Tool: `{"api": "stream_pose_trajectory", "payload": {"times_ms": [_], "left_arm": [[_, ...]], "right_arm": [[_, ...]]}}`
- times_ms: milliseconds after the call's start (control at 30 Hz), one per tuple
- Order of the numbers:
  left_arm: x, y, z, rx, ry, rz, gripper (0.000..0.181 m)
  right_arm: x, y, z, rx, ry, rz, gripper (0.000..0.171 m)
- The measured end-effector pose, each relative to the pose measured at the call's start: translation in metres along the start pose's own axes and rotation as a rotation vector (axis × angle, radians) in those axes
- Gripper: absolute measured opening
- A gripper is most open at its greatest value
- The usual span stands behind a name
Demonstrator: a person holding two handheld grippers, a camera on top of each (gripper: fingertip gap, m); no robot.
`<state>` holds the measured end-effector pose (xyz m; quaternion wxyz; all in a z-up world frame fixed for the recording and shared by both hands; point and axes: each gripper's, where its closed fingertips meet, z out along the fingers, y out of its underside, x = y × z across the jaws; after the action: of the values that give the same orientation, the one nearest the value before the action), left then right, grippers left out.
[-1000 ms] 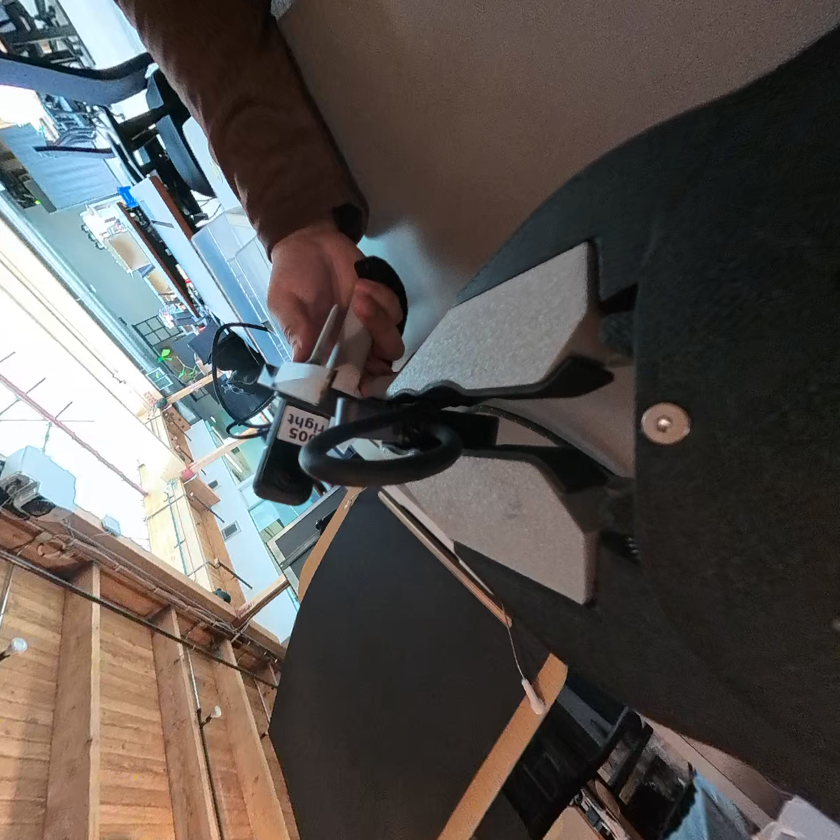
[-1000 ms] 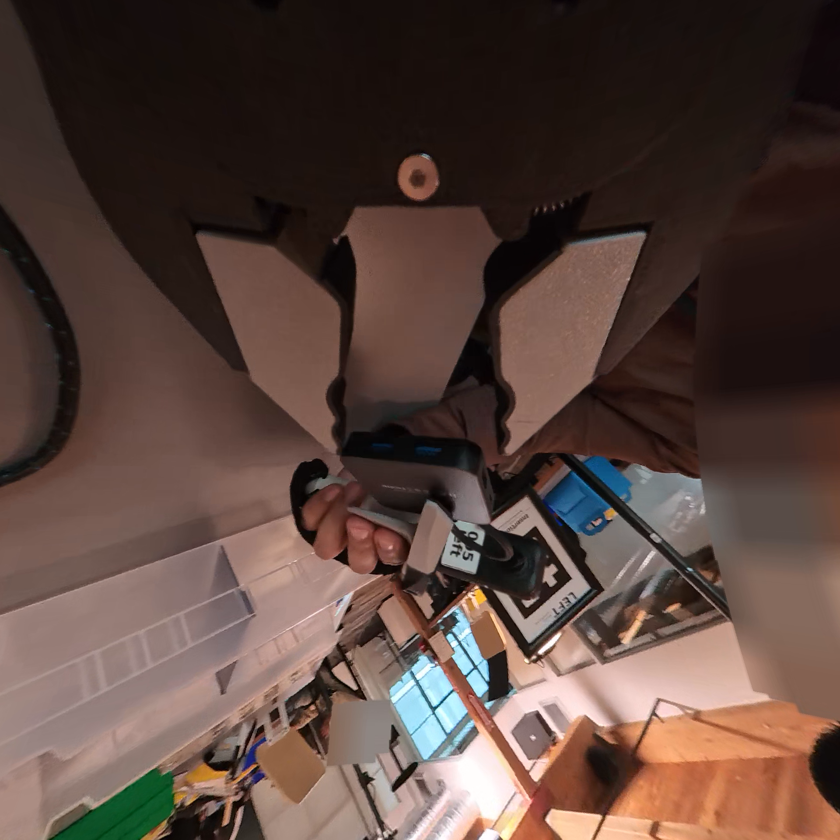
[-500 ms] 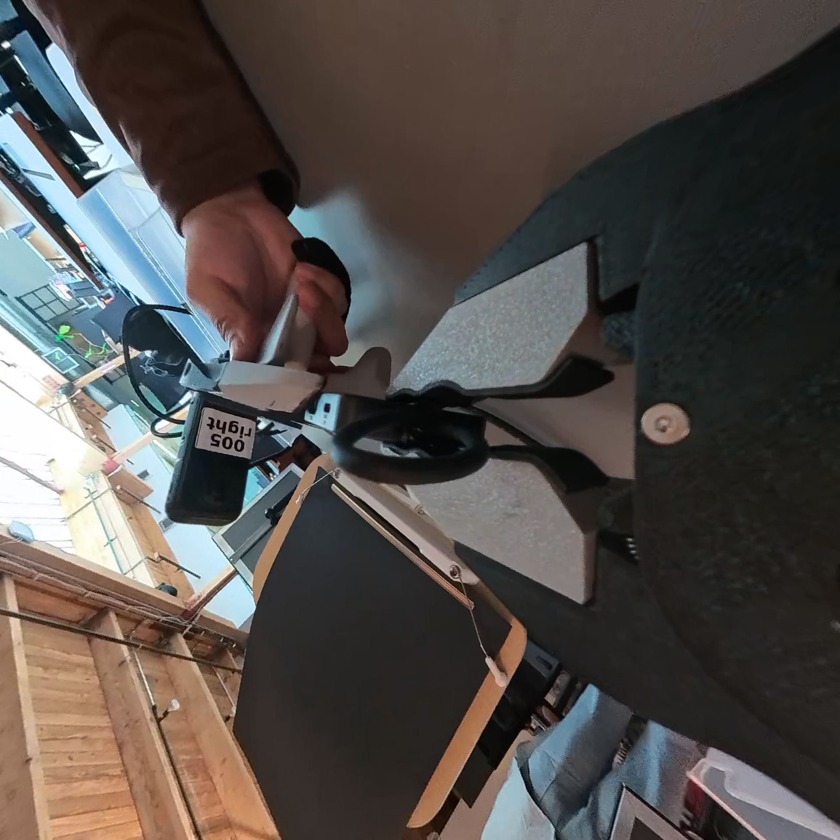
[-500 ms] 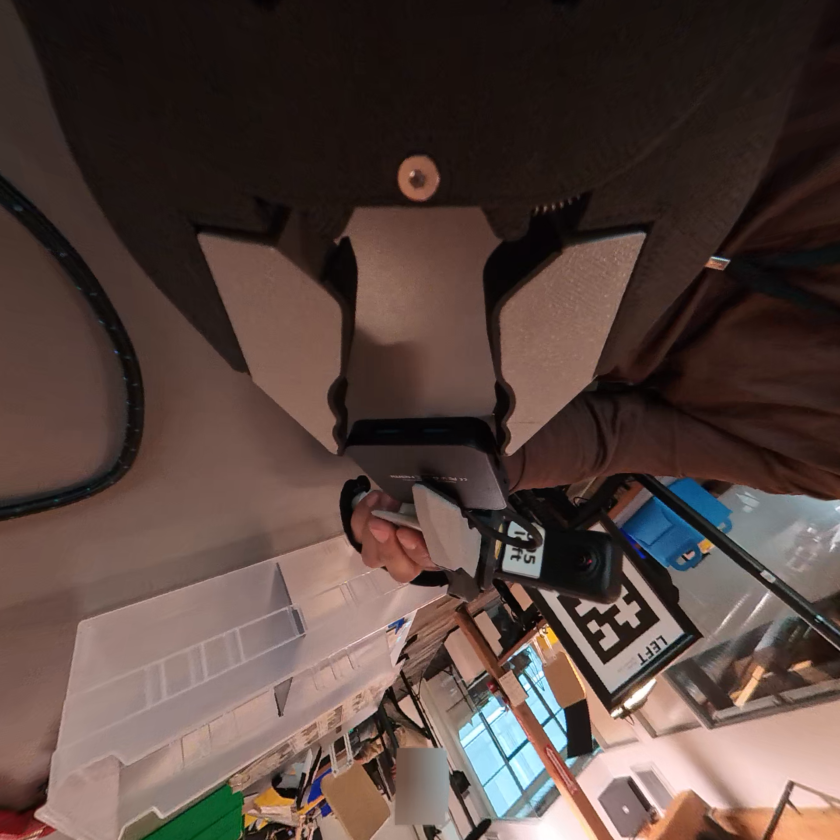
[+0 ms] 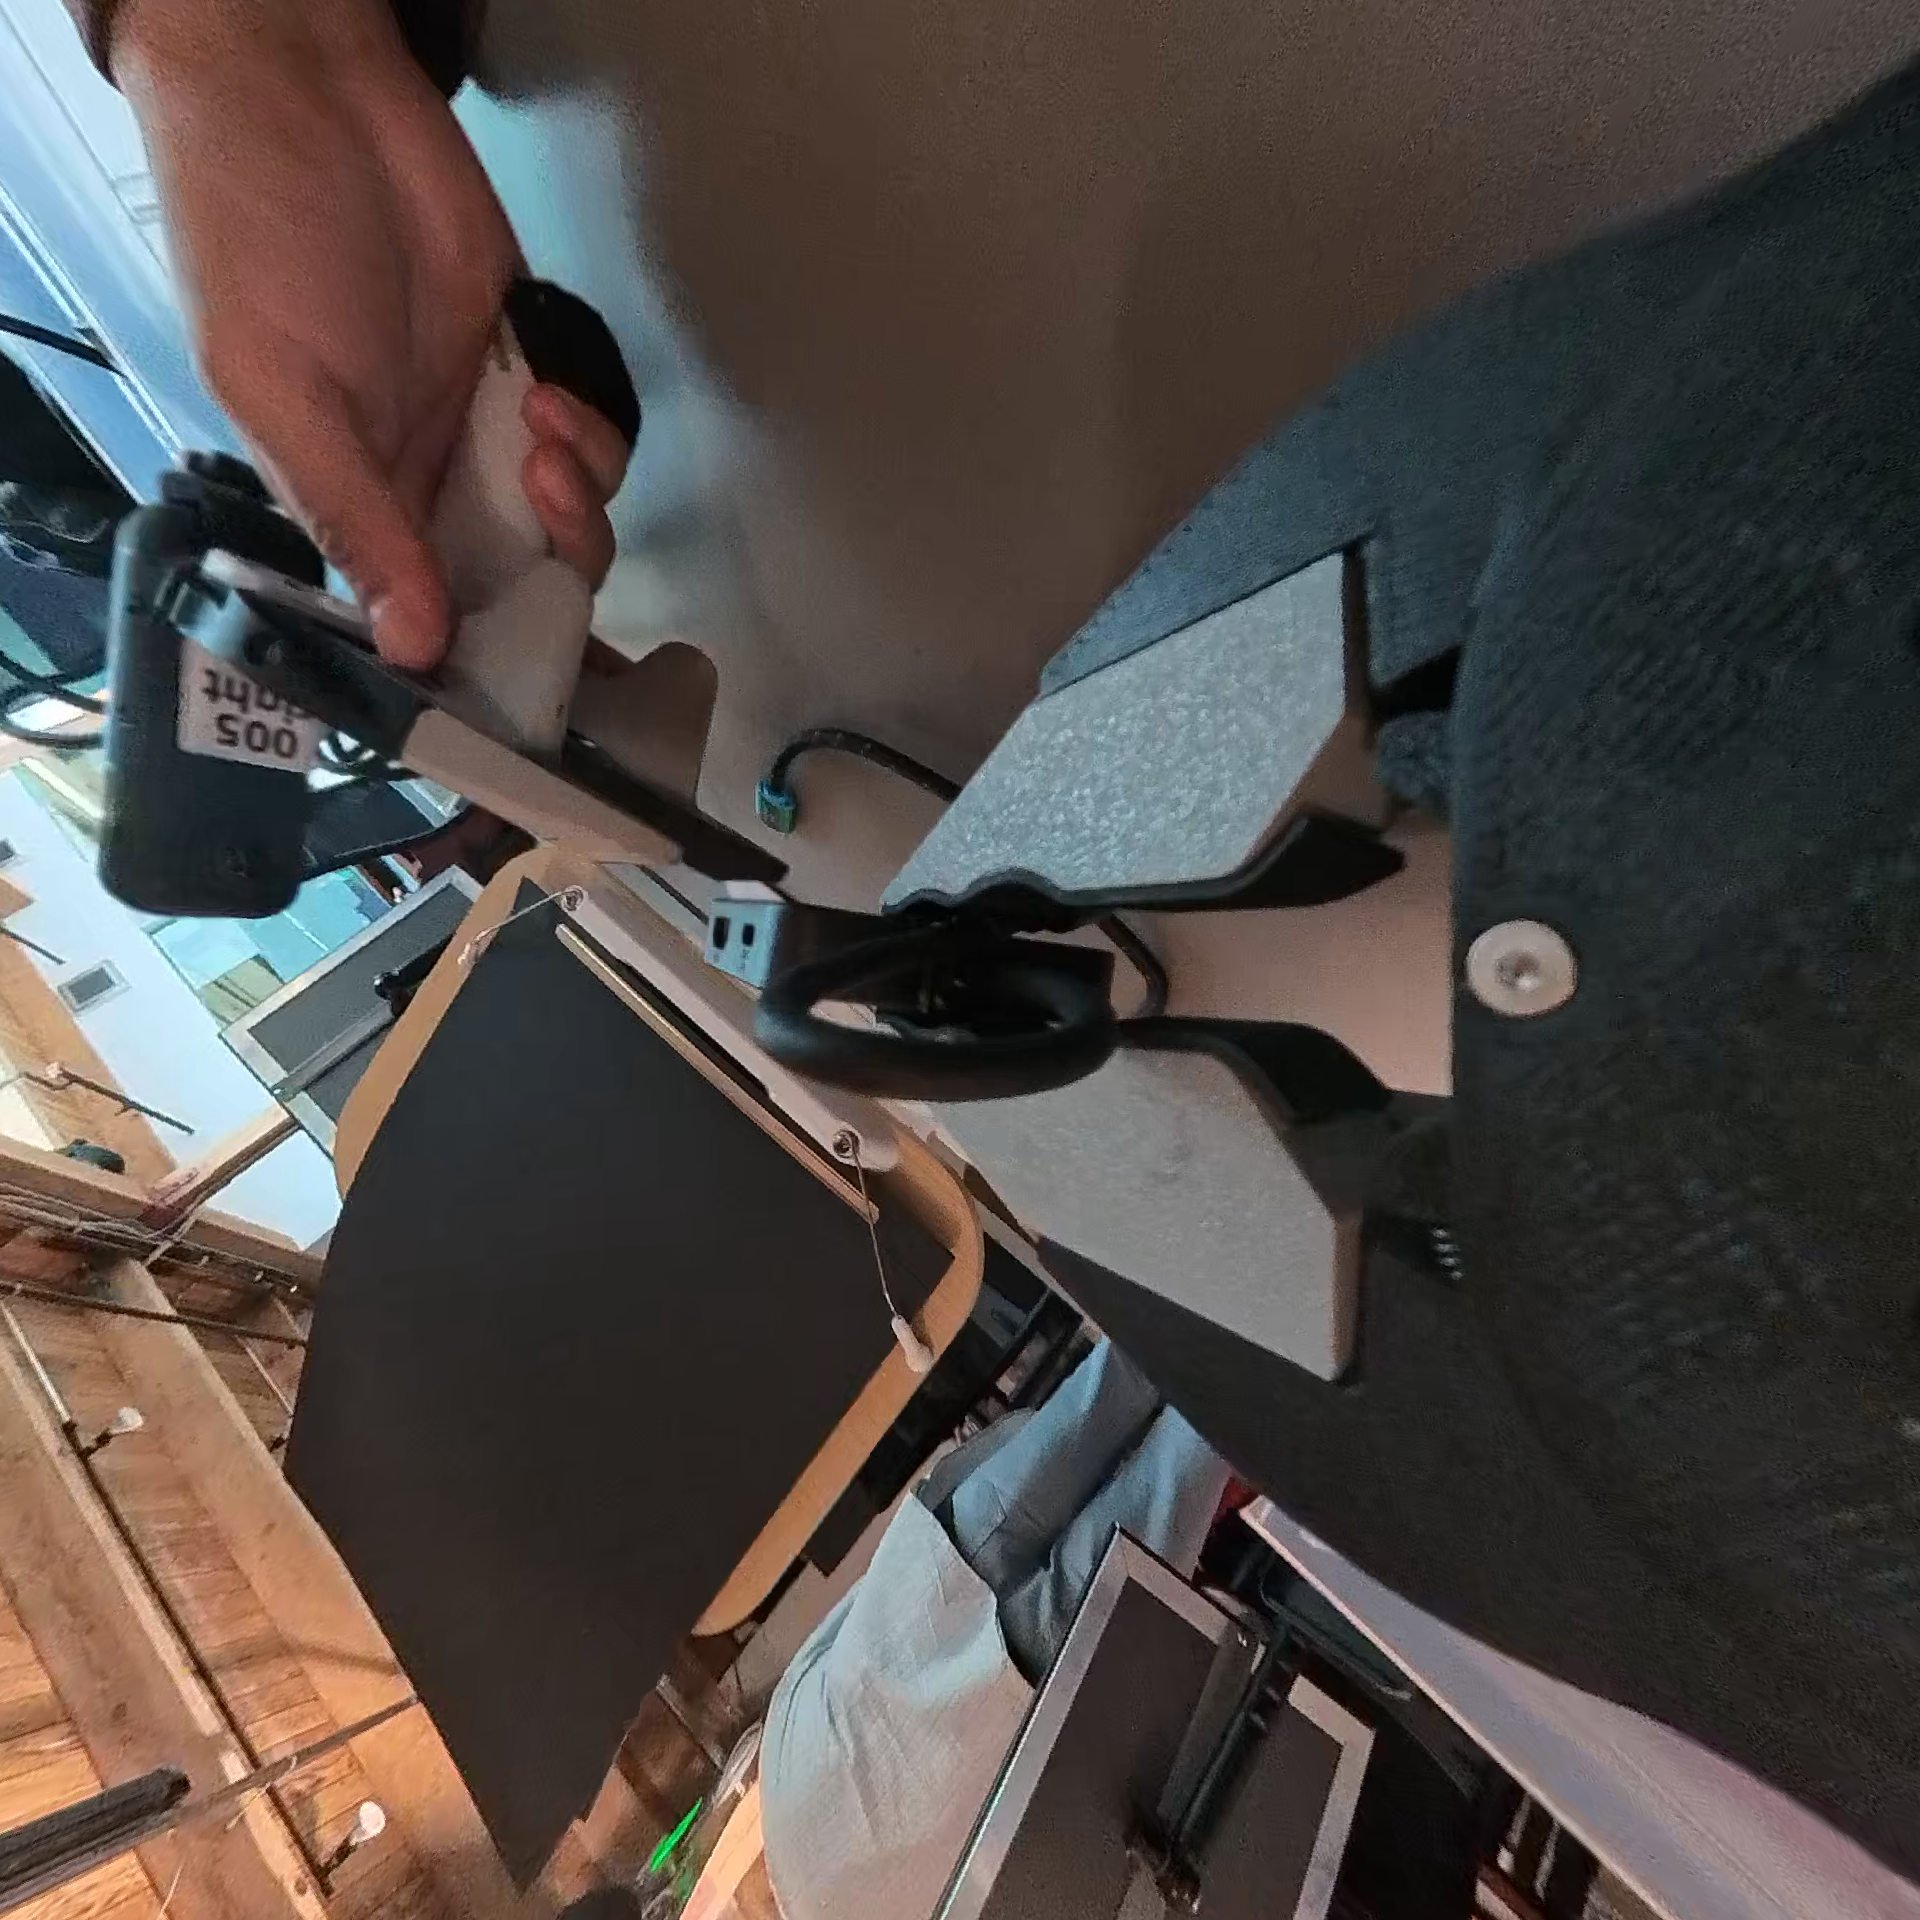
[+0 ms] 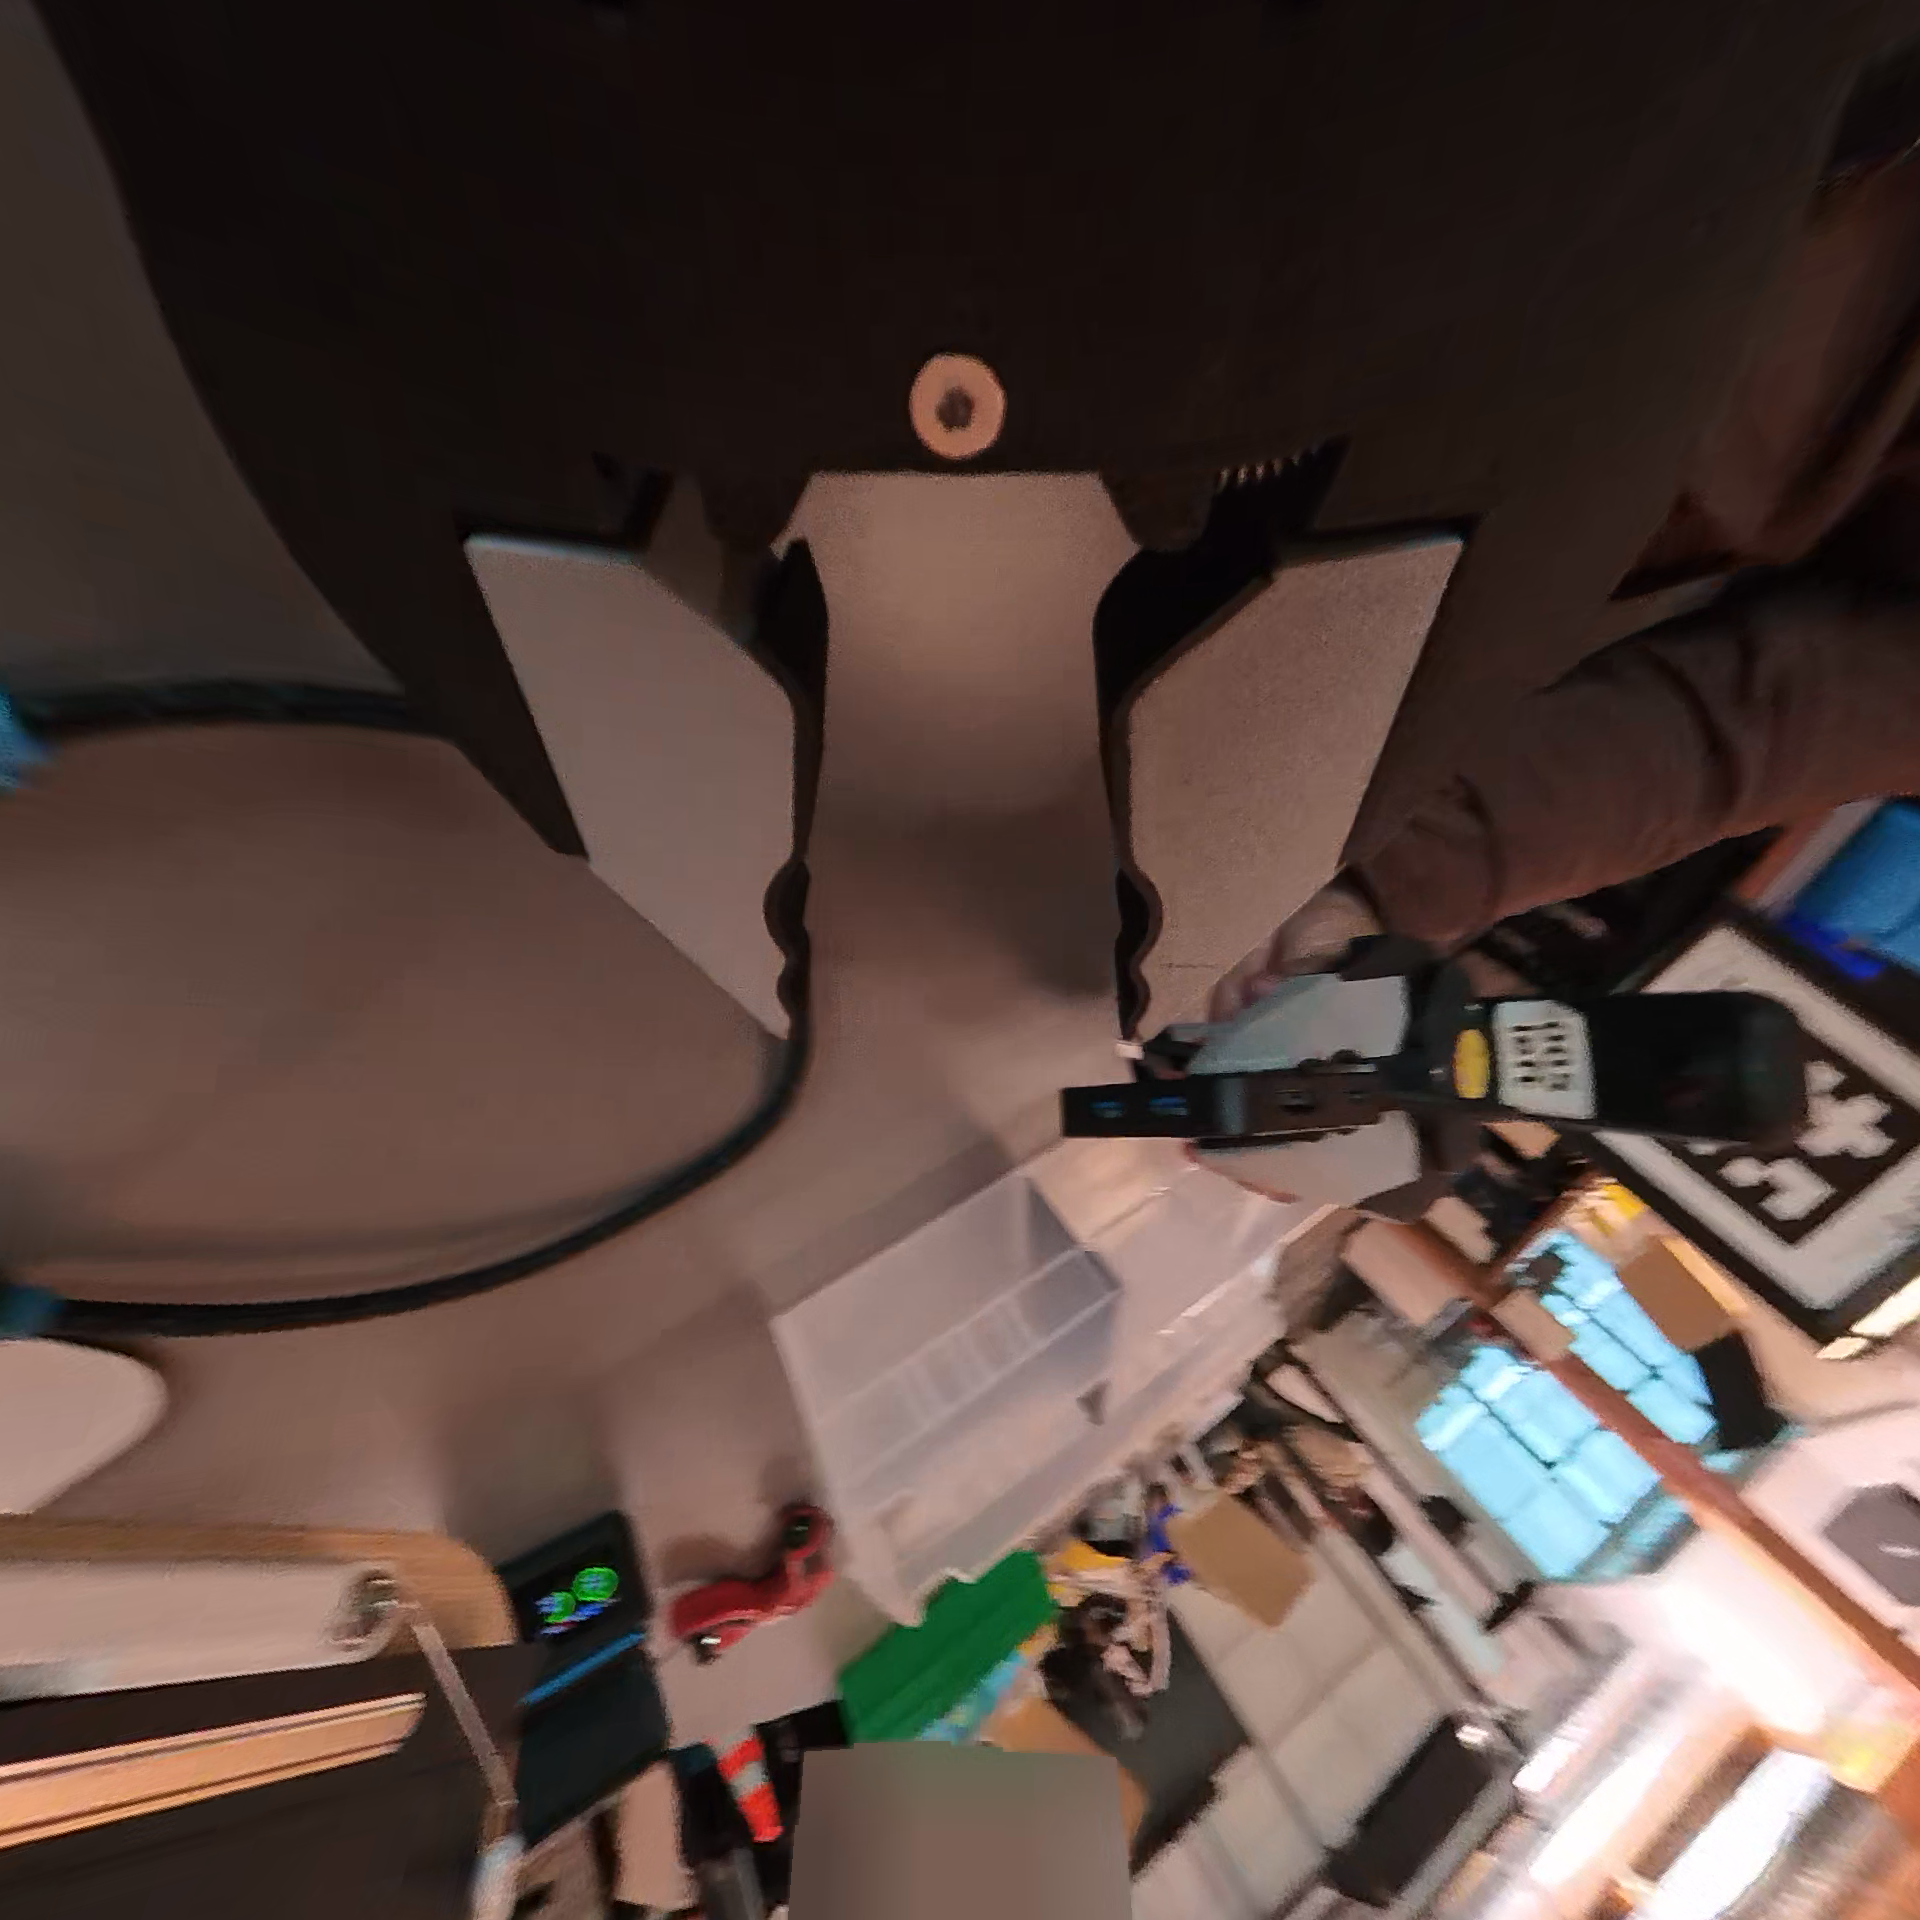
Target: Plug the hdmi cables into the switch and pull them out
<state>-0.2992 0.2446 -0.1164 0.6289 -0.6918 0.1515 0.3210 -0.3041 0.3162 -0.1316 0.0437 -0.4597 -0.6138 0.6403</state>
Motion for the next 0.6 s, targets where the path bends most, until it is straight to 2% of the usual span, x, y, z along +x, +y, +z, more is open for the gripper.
{"api": "stream_pose_trajectory", "payload": {"times_ms": [33, 267, 600], "left_arm": [[0.001, 0.001, 0.001, -0.009, 0.001, 0.014, 0.011], [0.007, 0.004, 0.005, -0.040, 0.013, 0.051, 0.012], [0.006, 0.008, 0.004, -0.068, 0.004, 0.063, 0.015]], "right_arm": [[0.007, 0.000, -0.002, -0.003, 0.044, -0.005, 0.056], [0.010, 0.007, 0.000, -0.031, 0.079, 0.000, 0.056], [0.020, 0.031, 0.012, -0.191, 0.228, -0.163, 0.055]]}}
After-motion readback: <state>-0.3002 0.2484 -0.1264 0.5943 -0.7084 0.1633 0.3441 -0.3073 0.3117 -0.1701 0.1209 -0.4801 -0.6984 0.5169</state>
